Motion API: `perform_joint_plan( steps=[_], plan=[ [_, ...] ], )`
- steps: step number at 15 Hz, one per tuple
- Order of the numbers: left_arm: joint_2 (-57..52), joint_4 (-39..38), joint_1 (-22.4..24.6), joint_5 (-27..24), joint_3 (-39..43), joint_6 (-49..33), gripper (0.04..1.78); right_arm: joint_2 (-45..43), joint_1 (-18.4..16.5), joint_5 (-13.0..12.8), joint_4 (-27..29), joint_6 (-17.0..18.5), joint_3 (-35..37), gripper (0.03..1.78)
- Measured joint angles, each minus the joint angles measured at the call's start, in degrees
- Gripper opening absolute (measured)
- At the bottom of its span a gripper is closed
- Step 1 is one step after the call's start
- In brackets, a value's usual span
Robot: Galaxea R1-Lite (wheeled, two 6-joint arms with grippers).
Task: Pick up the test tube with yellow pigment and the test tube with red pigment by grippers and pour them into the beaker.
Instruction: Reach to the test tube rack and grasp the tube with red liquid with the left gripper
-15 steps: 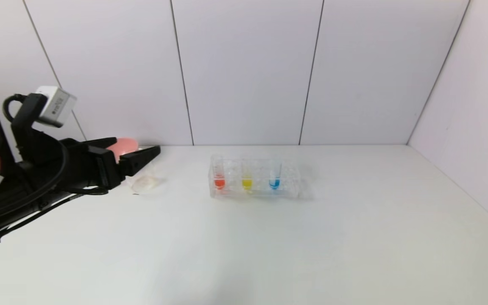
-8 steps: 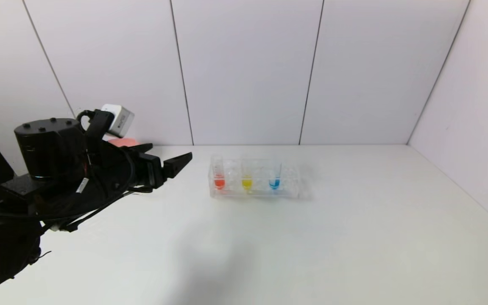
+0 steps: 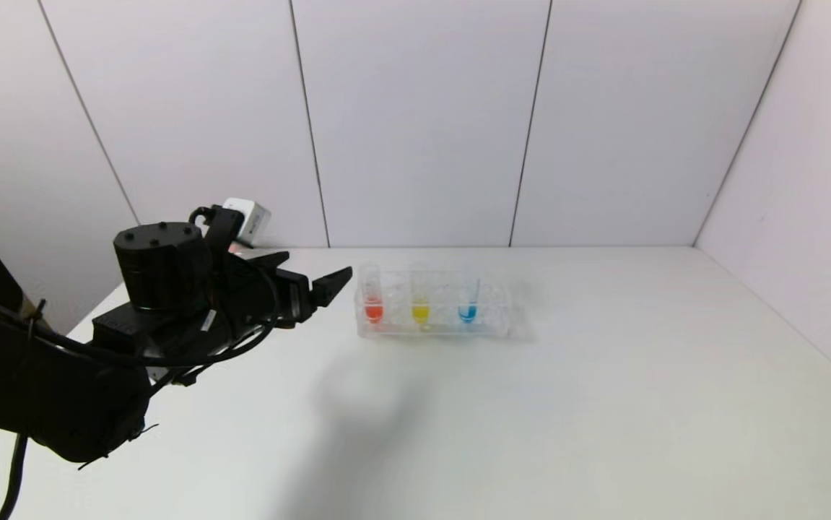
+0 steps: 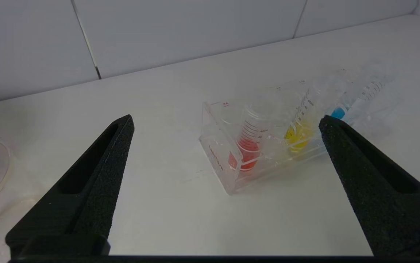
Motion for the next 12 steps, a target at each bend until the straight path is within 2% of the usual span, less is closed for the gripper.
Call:
perform_joint_plan(
  steps=[9,12],
  plan=[
    [9.5,-3.4,-3.4,1.8,-5.5,-0.3,1.77,0.0,0.0,0.0,0.0,0.0,0.0,1.70],
    [12.6,-3.7,-4.7,4.5,-8.3,-0.3,1.77,0.0,0.0,0.0,0.0,0.0,0.0,1.70]
  ],
)
